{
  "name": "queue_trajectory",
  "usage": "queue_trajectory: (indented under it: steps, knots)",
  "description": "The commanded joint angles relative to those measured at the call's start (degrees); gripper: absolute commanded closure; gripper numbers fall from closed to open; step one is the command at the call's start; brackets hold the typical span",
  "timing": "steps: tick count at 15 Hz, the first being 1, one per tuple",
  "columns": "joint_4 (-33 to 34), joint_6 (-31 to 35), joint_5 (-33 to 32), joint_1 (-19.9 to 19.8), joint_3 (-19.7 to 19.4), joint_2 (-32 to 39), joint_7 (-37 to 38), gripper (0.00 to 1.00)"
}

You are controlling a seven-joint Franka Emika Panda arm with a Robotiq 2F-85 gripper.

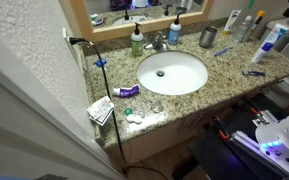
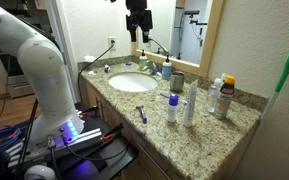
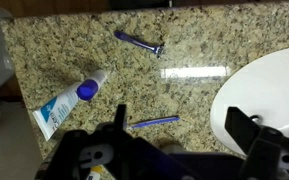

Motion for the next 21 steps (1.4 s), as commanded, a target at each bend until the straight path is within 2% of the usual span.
queue_trajectory:
  steps: [1,3,5,6,8,10,11,12,15,16,18,19,21]
  knots:
    - [0.2,-0.2,0.0,0.1,-0.1,0.0,0.0,0.0]
    - [1.4,-2.5,-1.2,2.4,-2.0,0.6,-8.6,0.0]
    - [1.6,-0.4,-1.2,3.8,-4.0,1.3,-14.7,0.0]
    - [5.5,-5.6,3.1,7.8,2.6,1.1,-10.9,0.0]
    - [6.9,-4.8,6.2,11.5,3.5,0.9,-12.8,0.0]
    - [11.5,-4.6,9.0,16.2,6.9,2.7,-13.2,0.0]
    - [7.0,-2.9,7.1,13.4,5.1,0.2,-11.7,0.0]
    - [8.1,-2.9,7.5,14.9,6.3,0.3,-10.7,0.0]
    - [7.6,-2.9,7.4,14.4,5.5,0.2,-10.5,0.0]
    - [7.9,-4.6,7.3,14.3,5.5,3.0,-10.1,0.0]
    - [5.6,-3.7,6.8,16.0,9.5,8.0,-7.5,0.0]
    - [5.5,-4.3,8.4,17.6,10.0,9.4,-8.4,0.0]
    - [7.0,-5.2,9.1,20.1,14.2,15.3,-7.0,0.0]
